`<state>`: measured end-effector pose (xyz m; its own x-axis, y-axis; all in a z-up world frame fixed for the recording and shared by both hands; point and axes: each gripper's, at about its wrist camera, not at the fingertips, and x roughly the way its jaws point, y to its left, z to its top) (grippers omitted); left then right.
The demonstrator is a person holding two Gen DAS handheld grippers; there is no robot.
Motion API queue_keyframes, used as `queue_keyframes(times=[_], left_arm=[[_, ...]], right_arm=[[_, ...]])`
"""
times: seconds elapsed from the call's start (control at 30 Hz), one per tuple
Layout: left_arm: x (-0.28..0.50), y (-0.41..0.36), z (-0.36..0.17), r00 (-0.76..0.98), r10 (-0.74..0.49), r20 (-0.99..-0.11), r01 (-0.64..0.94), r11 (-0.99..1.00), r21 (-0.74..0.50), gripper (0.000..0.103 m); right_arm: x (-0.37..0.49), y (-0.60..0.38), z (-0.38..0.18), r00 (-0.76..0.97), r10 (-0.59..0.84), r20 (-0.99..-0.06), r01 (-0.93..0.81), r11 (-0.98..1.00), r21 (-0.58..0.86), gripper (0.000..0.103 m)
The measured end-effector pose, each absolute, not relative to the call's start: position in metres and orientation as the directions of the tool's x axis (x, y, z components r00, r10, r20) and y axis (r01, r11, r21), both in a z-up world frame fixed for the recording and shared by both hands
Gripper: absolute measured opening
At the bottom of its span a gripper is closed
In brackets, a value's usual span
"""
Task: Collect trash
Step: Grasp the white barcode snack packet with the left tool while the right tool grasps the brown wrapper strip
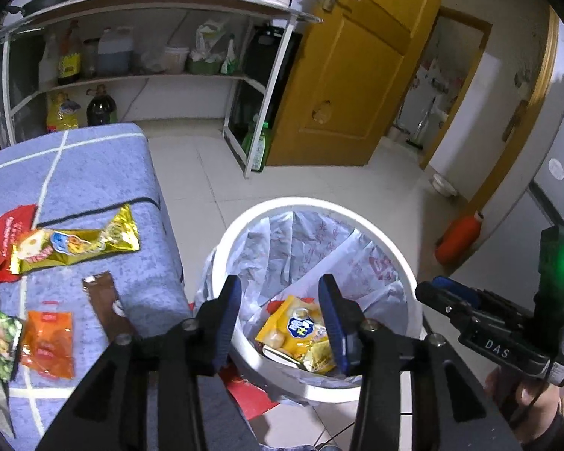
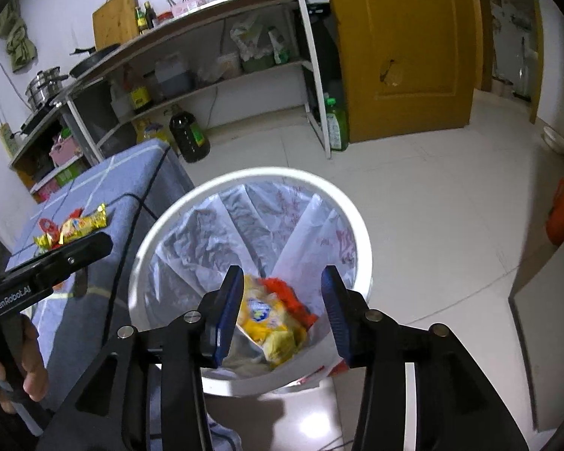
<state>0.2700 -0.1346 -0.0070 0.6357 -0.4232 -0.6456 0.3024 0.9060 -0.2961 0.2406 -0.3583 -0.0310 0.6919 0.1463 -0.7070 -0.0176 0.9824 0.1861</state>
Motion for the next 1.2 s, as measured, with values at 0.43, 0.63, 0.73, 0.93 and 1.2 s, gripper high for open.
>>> queue_keyframes(times=[0.43, 0.63, 0.73, 0.93, 1.2], left_arm=[[0.222, -0.074, 0.025, 0.744, -0.346, -0.571, 0.254, 0.938, -0.237, 0.045], [0.203, -0.016, 0.028, 0.784, -0.255, -0.566, 0.162, 0.964, -0.211, 0.045], [0.195, 0.010, 0.026, 0.797, -0.203, -0.569, 0.110, 0.975, -0.193, 0.045], [0.187, 0.052, 0.008, 0.798, -0.140, -0.586, 0.023, 0.979, -0.203, 0.059], [0.193, 0.069, -0.022, 0.743, -0.130, -0.656, -0.005, 0.980, -0.199, 0.059]], right_arm=[[0.221, -0.297, 0.011, 0.737, 0.307, -0.602, -0.229, 0.952, 0.205, 0.044], [0.217, -0.248, 0.012, 0.703, 0.387, -0.597, -0.355, 0.918, 0.176, 0.044], [0.218, -0.224, 0.009, 0.680, 0.417, -0.603, -0.405, 0.899, 0.166, 0.044], [0.228, -0.178, -0.003, 0.633, 0.443, -0.634, -0.471, 0.871, 0.138, 0.044], [0.249, -0.142, -0.026, 0.580, 0.430, -0.692, -0.494, 0.861, 0.122, 0.044]])
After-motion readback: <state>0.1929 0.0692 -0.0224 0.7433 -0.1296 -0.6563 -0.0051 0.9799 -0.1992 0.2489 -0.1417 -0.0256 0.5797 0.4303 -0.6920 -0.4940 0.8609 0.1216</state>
